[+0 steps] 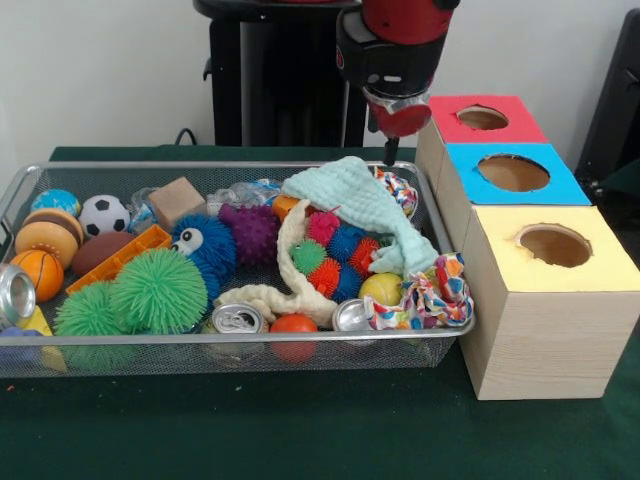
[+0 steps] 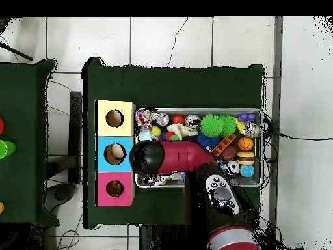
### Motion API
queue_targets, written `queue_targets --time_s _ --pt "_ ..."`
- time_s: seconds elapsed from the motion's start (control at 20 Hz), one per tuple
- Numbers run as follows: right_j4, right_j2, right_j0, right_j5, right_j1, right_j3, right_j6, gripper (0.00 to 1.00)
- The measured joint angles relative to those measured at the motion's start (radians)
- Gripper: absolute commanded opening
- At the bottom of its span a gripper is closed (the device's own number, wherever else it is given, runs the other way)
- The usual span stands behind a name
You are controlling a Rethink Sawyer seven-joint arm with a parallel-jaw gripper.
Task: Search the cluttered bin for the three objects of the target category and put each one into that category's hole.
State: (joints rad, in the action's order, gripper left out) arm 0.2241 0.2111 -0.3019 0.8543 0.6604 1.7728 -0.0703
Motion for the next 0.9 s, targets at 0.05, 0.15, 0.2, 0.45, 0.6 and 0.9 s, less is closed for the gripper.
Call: queue_targets --time_s 0.05,0.15,0.2,0.45,0.6,0.9 --pt "0.014 0.006 -0.007 -0.018 -0.008 0.0 0.0 1.0" --pt "0.032 0.014 -0.015 -0.039 -0.018 0.0 0.0 1.0" --pt "0.044 0.019 -0.02 -0.051 -0.024 0.0 0.0 1.0" --pt "0.085 0.042 -0.031 -0.076 -0.044 0.0 0.0 1.0" --pt "0.113 0.058 -0.033 -0.082 -0.055 0.0 0.0 1.0" --pt "0.151 0.084 -0.035 -0.101 -0.067 0.0 0.0 1.0"
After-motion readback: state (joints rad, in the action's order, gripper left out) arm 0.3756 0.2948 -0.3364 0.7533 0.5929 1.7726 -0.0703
